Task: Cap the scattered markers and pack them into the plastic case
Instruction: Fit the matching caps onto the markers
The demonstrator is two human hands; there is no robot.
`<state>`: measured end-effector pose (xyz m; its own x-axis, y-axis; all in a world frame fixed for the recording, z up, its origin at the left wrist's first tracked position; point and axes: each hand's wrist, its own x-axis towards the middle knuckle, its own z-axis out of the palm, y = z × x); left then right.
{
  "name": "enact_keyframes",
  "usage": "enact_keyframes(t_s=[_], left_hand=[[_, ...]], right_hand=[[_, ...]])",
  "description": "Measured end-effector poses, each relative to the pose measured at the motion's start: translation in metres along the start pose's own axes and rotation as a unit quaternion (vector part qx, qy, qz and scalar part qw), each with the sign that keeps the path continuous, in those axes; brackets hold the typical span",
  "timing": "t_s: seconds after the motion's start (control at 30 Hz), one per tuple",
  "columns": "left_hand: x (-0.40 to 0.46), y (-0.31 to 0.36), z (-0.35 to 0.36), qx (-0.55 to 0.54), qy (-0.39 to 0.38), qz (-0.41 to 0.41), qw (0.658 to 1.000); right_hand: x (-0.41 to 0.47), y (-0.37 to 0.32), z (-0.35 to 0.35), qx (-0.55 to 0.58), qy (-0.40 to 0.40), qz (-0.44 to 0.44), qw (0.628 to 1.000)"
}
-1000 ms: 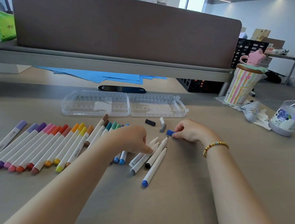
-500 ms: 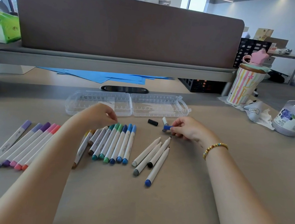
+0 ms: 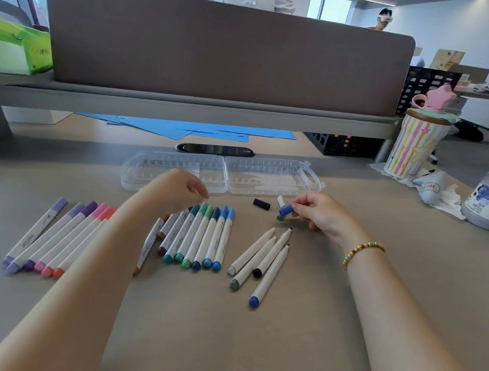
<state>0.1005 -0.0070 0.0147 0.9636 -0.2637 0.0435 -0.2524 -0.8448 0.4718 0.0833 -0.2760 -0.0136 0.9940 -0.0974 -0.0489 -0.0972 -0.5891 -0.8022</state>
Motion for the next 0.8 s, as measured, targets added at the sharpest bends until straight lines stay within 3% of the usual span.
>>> enact_keyframes(t_s=[0.27,0.37,0.67,0.8], left_hand=[[-0.027,0.079,0.027,0.053,-0.144,0.133,0.979],[-0.032,0.097,0.048,0.106,-0.182,0.143,0.967],[-0.038,0.107,0.072,0.191,-0.139,0.157,0.959],[-0.031,0.105,0.060,0.092,-0.145,0.120,0.978]], right_hand=[[0.002,0.020,-0.014,0.130,0.024,0.051,0.990],[0.000,0.019,-0.014,0.135,0.021,0.056,0.989],[0.002,0.018,-0.013,0.116,0.018,0.054,0.992],[-0.001,0.015,-0.013,0.177,0.011,0.041,0.983]])
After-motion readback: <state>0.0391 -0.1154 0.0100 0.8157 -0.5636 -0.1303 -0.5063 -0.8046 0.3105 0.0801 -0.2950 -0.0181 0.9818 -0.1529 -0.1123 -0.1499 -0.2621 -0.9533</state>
